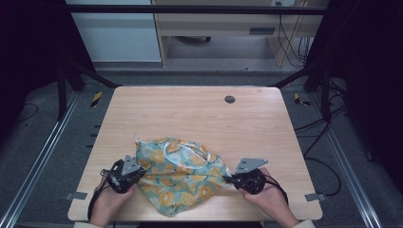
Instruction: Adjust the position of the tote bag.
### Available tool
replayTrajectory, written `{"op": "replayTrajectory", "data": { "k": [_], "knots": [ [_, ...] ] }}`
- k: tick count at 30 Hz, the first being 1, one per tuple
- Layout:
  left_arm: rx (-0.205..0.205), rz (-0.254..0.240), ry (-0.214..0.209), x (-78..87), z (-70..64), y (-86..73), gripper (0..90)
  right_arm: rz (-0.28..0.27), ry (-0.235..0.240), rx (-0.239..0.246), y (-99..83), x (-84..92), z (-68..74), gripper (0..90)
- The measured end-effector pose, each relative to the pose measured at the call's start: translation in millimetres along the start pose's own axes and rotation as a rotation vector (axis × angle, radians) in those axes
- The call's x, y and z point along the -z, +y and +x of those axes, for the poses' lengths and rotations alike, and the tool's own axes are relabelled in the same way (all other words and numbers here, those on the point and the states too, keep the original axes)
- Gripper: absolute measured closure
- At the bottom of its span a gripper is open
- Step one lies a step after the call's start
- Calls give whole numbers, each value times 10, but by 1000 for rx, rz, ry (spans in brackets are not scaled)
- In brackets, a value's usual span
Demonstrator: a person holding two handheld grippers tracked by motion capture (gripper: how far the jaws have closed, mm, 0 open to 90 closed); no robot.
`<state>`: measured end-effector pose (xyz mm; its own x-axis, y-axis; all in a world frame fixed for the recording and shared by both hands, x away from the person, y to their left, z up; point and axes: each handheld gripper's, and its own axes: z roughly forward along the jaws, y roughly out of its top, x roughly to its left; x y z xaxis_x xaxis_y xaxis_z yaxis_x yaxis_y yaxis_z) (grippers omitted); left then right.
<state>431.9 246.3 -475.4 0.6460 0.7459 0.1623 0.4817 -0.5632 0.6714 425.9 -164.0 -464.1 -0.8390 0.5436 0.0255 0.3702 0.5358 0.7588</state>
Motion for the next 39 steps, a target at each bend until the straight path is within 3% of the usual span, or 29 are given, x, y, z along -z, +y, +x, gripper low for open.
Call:
{"op": "replayTrajectory", "data": {
  "k": [7,20,37,39],
  "knots": [
    [-5,9,4,-36,0,10,890,37,-5,9,-6,-81,0,889],
    [-8,20,9,-64,6,14,889,56,-21,-8,-4,-152,-35,889],
    [43,10,1,-112,61,26,860,51,-57,-36,-10,-228,-129,878],
    [48,1,6,-90,57,27,837,51,-63,-35,-11,-215,-130,842]
  ]
}}
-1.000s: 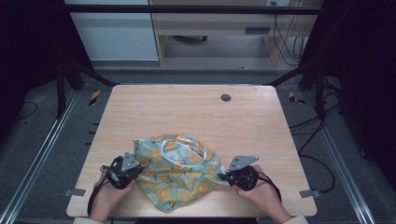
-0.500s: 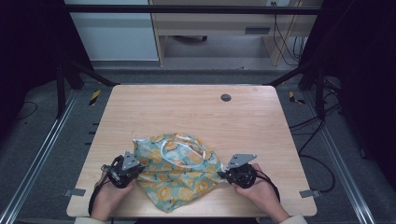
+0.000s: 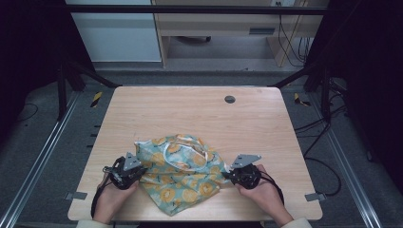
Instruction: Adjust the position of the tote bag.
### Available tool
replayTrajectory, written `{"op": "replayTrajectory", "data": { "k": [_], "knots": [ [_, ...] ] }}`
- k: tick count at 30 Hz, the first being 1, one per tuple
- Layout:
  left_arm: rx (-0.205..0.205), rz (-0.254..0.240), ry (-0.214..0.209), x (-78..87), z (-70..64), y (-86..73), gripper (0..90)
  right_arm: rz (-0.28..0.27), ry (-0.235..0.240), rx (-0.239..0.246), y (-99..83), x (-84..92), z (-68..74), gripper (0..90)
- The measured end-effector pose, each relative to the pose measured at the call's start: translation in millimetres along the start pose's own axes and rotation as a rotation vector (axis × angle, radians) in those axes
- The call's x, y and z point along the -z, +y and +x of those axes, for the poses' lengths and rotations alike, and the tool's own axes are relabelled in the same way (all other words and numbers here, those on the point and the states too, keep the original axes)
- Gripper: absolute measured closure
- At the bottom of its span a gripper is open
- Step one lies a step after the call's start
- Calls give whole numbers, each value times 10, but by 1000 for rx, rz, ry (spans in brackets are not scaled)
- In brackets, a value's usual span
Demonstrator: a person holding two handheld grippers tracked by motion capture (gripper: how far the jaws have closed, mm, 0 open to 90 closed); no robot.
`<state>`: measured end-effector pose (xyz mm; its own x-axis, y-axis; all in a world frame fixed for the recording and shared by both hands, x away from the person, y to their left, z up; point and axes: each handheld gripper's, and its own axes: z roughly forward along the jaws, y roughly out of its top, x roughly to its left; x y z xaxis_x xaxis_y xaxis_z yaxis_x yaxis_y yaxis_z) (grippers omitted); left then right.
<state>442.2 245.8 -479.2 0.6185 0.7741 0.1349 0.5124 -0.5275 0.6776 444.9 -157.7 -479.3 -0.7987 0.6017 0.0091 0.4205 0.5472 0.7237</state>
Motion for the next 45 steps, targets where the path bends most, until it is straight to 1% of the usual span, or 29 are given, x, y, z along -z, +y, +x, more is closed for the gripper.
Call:
{"op": "replayTrajectory", "data": {
  "k": [1,2,3,6,8,11,12,13,17,18,19,20,21,23,25,26,27,28,30,31,32,34,35,36,37,42,43,44,45],
  "knots": [
    [1,-10,2,19,0,1,813,-5,-11,-1,-1,8,1,805],
    [10,-27,1,61,-2,-6,759,-16,-24,-5,-8,44,-4,730],
    [16,-33,2,80,-9,-14,722,-22,-28,-3,-14,74,-8,686],
    [31,-44,16,148,-40,-36,560,-45,-56,-33,-36,165,-14,483],
    [49,-67,20,220,-56,-47,487,-55,-63,-60,-43,241,-29,347],
    [80,-112,24,334,-64,-57,398,-74,-78,-90,-49,361,-45,225],
    [80,-112,24,334,-64,-57,387,-82,-81,-100,-46,395,-53,212],
    [89,-147,28,397,-63,-41,377,-89,-81,-104,-42,429,-66,211],
    [100,-215,37,536,-51,29,349,-115,-78,-109,14,537,-103,231],
    [100,-215,37,536,-51,29,345,-120,-75,-107,43,553,-108,251],
    [90,-236,52,587,-54,88,340,-126,-71,-100,79,564,-115,289],
    [82,-244,57,611,-56,127,337,-131,-69,-90,122,568,-116,337],
    [70,-251,58,631,-58,173,335,-126,-62,-77,172,567,-112,354],
    [45,-253,71,664,-62,275,319,-130,-41,-59,293,542,-86,387],
    [24,-251,70,673,-56,376,304,-130,-14,-31,435,499,-22,402],
    [24,-251,70,673,-56,376,283,-130,-14,-31,435,499,-22,402],
    [11,-222,61,654,-30,467,267,-125,1,10,577,443,54,416],
    [5,-214,70,637,-9,499,259,-123,11,21,641,413,92,423],
    [8,-212,68,617,17,519,241,-124,28,41,747,355,164,432],
    [36,-217,50,554,69,523,231,-126,38,50,786,329,196,442],
    [49,-203,44,516,93,513,207,-129,48,58,819,302,228,446],
    [74,-204,40,452,126,467,198,-125,67,75,864,243,287,449],
    [74,-204,40,452,126,467,198,-122,75,81,879,212,312,450],
    [83,-203,33,423,136,440,198,-119,83,86,891,180,336,451],
    [85,-189,11,368,138,395,199,-110,88,95,901,146,360,451],
    [80,-177,-7,304,117,329,270,-86,96,112,920,5,411,479],
    [70,-185,-2,301,110,314,383,-73,99,118,922,-43,423,541],
    [70,-185,-2,301,110,314,427,-73,99,118,922,-43,423,541],
    [68,-184,6,320,115,310,492,-66,96,126,921,-67,432,635]
  ]
}}
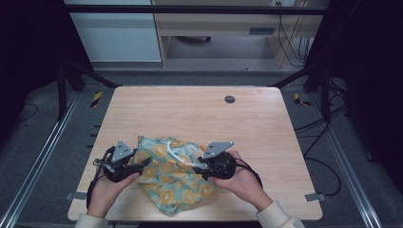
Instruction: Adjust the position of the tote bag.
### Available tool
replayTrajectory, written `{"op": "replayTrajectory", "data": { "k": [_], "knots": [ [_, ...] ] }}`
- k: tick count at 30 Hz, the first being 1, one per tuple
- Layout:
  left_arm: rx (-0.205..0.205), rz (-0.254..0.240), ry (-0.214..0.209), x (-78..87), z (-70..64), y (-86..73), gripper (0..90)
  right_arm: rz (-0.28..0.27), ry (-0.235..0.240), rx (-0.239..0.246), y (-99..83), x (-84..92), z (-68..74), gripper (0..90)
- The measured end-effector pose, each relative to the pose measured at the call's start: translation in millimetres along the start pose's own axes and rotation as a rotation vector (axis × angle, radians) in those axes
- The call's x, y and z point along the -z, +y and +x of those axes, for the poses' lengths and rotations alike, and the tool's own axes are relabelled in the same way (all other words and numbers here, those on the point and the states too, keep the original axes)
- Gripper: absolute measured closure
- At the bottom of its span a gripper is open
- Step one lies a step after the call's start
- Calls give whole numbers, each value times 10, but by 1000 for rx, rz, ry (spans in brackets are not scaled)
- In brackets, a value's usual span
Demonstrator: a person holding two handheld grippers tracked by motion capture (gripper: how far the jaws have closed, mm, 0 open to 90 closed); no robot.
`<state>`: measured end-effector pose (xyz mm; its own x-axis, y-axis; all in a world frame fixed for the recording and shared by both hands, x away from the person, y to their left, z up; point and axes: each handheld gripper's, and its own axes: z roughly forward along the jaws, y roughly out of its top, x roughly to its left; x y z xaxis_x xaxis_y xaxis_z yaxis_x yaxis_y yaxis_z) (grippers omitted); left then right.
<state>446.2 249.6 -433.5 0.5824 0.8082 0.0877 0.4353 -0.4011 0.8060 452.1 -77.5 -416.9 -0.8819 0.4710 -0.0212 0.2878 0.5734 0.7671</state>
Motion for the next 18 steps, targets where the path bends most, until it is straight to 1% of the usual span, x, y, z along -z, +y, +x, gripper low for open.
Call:
{"op": "replayTrajectory", "data": {
  "k": [1,2,4,5,6,8,9,10,11,14,15,16,17,18],
  "knots": [
    [0,0,0,0,0,0,563,0,0,0,0,0,0,635],
    [3,-26,0,37,9,-1,635,2,13,13,5,-3,9,751],
    [10,-49,-26,76,20,4,785,3,27,25,16,7,18,855],
    [10,-49,-26,76,20,4,842,3,27,25,16,7,18,855],
    [16,-74,-35,110,20,15,878,10,38,33,29,11,27,900],
    [16,-92,-29,163,15,23,891,8,40,42,45,28,41,900],
    [16,-92,-29,163,15,23,892,2,40,47,53,47,52,900],
    [15,-115,-31,240,1,22,891,-6,37,49,62,73,66,900],
    [8,-123,-32,286,-7,15,890,-18,37,55,70,106,80,900],
    [0,-144,-60,420,-39,-42,890,-43,50,63,76,219,152,900],
    [-4,-143,-68,446,-58,-72,890,-51,58,69,69,249,186,900],
    [-4,-143,-68,446,-58,-72,890,-51,58,69,69,249,186,900],
    [-24,-120,-77,467,-107,-139,890,-53,73,74,34,283,265,900],
    [-24,-120,-77,467,-107,-139,891,-46,80,78,4,285,301,900]
  ]
}}
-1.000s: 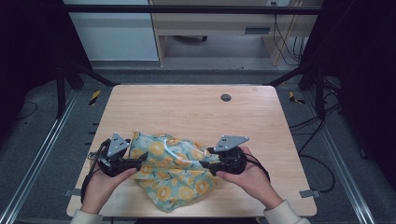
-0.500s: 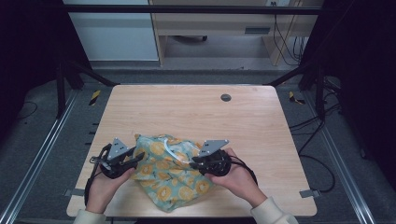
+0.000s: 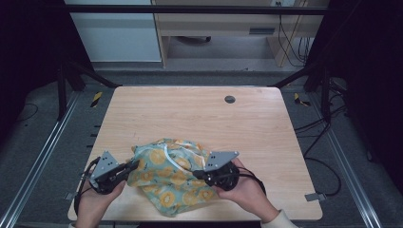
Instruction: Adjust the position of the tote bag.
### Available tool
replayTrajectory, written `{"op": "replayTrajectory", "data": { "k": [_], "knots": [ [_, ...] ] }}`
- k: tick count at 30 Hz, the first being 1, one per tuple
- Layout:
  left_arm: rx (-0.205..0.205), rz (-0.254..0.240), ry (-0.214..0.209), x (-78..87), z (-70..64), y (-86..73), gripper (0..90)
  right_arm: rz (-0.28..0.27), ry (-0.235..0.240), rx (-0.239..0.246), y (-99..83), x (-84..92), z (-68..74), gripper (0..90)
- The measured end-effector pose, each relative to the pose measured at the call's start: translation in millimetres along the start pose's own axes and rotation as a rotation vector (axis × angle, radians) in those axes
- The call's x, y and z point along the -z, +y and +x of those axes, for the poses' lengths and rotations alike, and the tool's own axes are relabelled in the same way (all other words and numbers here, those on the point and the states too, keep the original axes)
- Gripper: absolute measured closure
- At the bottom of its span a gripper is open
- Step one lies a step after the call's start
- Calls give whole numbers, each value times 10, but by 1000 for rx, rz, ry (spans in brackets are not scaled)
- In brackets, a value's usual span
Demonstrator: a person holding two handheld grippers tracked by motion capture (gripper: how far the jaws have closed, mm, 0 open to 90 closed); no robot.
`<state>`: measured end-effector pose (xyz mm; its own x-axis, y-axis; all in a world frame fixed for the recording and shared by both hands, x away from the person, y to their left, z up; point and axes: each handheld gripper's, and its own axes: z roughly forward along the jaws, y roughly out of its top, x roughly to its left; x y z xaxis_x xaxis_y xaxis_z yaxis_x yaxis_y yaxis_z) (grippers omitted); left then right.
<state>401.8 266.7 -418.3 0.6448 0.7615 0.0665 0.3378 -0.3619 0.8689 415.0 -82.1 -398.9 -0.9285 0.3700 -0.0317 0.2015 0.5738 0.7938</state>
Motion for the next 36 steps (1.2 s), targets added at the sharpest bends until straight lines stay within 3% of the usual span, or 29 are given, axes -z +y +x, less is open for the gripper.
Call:
{"op": "replayTrajectory", "data": {
  "k": [2,3,4,5,11,19,23,29,36],
  "knots": [
    [-26,79,-25,-55,-50,-102,891,10,14,-5,-74,-36,59,900],
    [-26,79,-25,-55,-50,-102,891,19,19,-10,-116,-66,78,900],
    [-23,111,-38,-97,-54,-133,891,19,19,-10,-116,-66,78,900],
    [-27,167,-50,-184,-57,-187,892,40,27,-21,-200,-134,92,900],
    [-40,276,-57,-419,-42,-301,888,86,35,-53,-379,-315,43,900],
    [-65,336,-41,-592,-69,-343,881,129,13,-107,-529,-478,-68,900],
    [-67,334,-38,-595,-82,-346,881,108,13,-116,-511,-425,-61,859],
    [-59,336,-43,-599,-83,-352,886,55,-24,-117,-378,-167,-67,708],
    [-68,342,-43,-605,-87,-350,890,1,-95,-135,-210,74,-230,672]
  ]
}}
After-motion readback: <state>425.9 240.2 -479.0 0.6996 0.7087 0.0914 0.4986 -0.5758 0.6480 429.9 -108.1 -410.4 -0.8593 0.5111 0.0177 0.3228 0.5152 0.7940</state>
